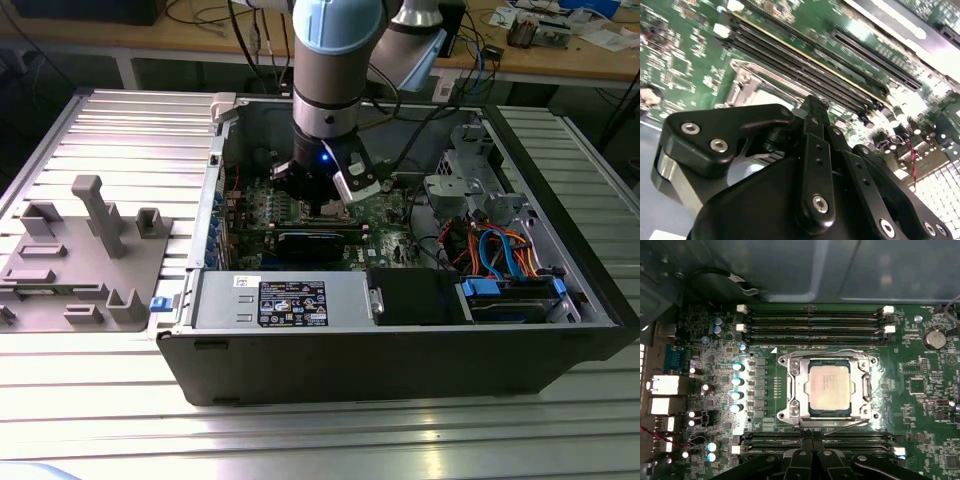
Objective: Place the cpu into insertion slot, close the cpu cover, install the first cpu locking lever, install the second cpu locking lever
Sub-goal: 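Install the second cpu locking lever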
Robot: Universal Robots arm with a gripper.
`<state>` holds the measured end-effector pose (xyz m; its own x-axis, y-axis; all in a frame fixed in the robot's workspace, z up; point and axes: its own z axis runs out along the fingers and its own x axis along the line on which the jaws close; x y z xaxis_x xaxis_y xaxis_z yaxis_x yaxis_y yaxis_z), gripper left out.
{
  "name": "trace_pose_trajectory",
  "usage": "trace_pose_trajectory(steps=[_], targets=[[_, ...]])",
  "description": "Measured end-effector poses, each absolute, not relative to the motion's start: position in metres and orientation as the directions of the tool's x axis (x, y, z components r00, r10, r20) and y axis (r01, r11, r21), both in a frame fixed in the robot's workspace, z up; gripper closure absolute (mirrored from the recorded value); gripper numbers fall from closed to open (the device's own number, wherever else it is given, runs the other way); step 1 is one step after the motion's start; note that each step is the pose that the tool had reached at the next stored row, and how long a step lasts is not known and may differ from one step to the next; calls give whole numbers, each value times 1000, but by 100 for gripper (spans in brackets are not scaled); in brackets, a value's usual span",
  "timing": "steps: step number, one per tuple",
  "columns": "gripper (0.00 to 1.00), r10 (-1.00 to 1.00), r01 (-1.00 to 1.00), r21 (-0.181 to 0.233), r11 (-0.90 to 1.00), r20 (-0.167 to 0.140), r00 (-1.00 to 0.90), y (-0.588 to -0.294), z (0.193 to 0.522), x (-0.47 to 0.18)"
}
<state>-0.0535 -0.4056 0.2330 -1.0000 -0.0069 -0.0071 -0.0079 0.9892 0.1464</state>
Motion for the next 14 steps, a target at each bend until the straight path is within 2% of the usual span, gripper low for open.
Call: trace_pose_trajectory(steps=[14], targets=[[89, -7, -5, 183, 983, 7, -1000, -416, 230, -59]])
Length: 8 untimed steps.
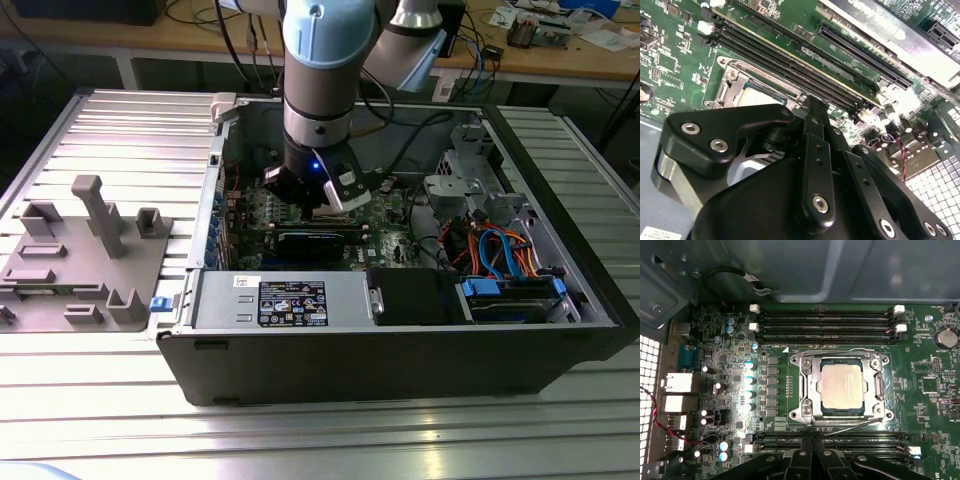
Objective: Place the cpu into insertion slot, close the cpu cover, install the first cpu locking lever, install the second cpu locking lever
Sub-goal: 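Install the second cpu locking lever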
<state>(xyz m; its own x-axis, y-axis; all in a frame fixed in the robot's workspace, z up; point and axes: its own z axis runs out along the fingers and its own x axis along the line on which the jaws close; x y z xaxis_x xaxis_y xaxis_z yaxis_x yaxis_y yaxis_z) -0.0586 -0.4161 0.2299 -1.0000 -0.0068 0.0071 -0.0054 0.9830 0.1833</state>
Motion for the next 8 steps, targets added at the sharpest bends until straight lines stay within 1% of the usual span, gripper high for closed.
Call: trace_pose_trajectory(steps=[3, 8], targets=[[89, -7, -3, 184, 983, 19, -1000, -416, 226, -59], [89, -7, -3, 195, 981, 20, -1000, -417, 224, -59]])
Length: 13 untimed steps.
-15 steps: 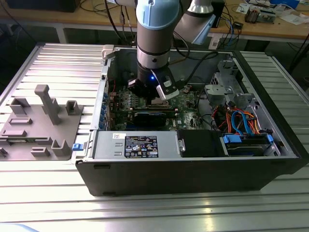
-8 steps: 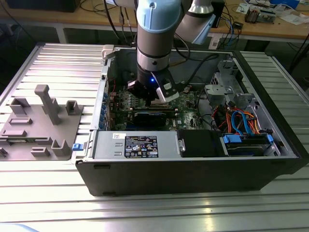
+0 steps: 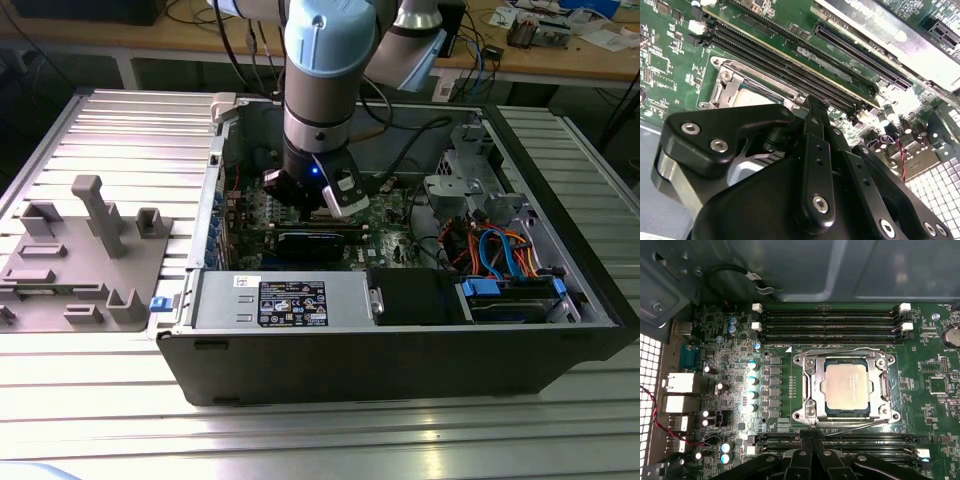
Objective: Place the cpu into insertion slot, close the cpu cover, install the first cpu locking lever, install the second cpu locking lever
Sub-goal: 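Install the second cpu locking lever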
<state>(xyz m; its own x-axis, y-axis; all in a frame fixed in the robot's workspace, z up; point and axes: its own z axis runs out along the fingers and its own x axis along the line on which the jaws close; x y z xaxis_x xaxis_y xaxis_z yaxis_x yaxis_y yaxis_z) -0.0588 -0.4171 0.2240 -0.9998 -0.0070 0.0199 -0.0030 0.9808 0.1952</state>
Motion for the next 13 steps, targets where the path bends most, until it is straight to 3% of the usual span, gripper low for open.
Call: trace_pose_trajectory(steps=[13], targets=[[89, -8, -2, 221, 975, 27, -1000, -418, 222, -59]])
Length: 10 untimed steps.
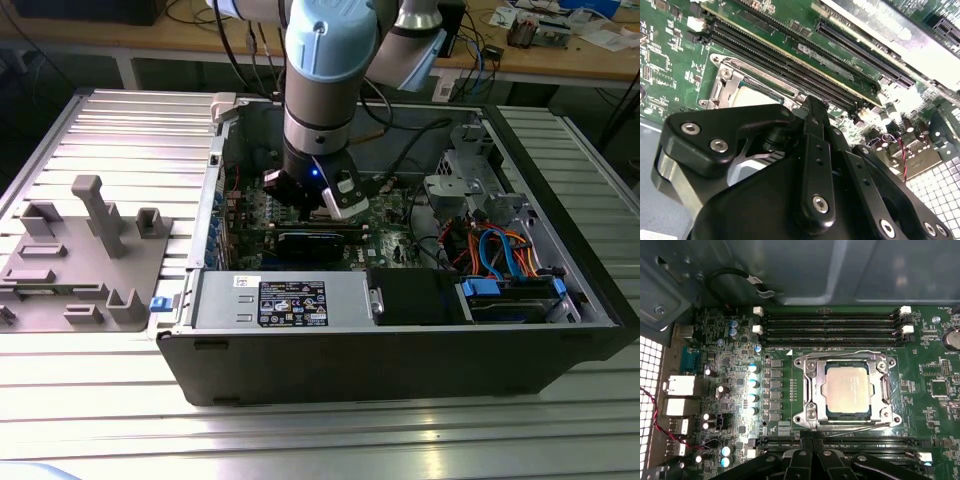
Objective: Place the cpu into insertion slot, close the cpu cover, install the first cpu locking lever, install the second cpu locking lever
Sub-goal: 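Install the second cpu locking lever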
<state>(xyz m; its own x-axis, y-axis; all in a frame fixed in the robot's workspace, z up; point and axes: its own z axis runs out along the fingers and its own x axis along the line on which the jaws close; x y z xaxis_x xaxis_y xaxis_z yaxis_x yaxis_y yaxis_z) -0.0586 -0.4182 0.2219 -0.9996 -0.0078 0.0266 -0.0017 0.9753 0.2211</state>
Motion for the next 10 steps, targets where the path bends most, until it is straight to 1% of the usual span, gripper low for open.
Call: trace_pose_trajectory(steps=[4, 10], targets=[[89, -8, -1, 235, 972, 31, -999, -420, 217, -58], [89, -8, 0, 241, 970, 34, -999, -424, 216, -57]])
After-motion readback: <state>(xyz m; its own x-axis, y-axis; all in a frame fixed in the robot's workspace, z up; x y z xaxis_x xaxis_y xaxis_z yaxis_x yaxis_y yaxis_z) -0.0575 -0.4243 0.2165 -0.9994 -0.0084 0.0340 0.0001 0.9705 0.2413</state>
